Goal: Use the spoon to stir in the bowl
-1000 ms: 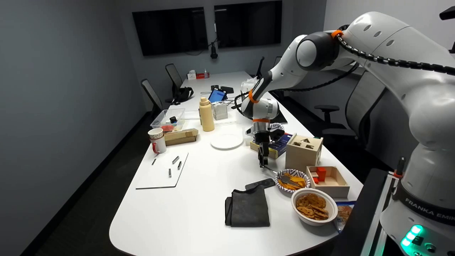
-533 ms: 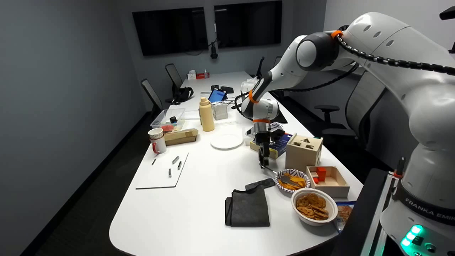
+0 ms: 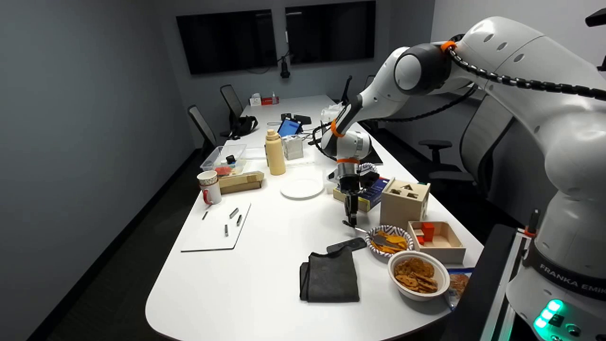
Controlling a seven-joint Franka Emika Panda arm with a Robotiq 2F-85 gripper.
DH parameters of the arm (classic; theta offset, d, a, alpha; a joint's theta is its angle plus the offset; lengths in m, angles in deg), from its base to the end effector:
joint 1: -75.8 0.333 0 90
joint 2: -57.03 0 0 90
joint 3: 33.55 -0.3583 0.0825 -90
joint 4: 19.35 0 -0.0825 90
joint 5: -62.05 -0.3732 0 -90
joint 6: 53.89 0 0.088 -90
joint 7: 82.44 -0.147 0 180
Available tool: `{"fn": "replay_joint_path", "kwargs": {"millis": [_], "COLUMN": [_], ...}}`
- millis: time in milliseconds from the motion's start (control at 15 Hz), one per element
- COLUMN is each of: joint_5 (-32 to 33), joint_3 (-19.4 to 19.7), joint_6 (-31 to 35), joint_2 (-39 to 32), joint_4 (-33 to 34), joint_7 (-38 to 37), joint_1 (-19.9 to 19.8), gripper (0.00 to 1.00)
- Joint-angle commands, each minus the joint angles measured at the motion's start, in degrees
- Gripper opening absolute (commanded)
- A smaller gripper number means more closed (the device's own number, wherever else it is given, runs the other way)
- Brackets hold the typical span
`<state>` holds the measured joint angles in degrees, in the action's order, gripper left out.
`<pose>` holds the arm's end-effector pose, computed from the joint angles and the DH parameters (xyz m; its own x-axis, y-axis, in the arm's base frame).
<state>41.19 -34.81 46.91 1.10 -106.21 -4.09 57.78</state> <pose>0.5957 -0.1327 0.0559 0.6745 0.7327 0.0908 0.5595 -0.4270 -0.7104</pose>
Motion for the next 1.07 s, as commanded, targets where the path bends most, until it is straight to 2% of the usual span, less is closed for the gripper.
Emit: {"fn": "replay_joint_path", "kwargs": {"millis": [0,67,200,267,333,467,867,1000], "joint_5": [0.93,0.9,0.86,0.85,0.86,0.86,1.06,0.95], "joint_3": [-0.87,-0.87,-0.85,-0.85,-0.86,-1.05,-1.64,-1.72], "joint_6": [-2.35,-2.43,-2.55,-2.73,-2.88,-3.61,-7.93,-8.58], "joint_2": [-1.34,-1.34,-1.39,-1.41,-1.38,-1.31,-1.49,-1.93], "joint_4": [2.43,2.44,2.56,2.64,2.73,2.92,3.81,4.2], "joint_7": [-1.17,-1.21,-1.32,-1.5,-1.49,-0.99,0.31,0.11], "joint_1": [-1.03,-1.06,-1.1,-1.13,-1.24,-1.43,-1.55,-1.36], "gripper": [0.04,0.0,0.0,0.26,0.26,0.4,0.87,0.99]}}
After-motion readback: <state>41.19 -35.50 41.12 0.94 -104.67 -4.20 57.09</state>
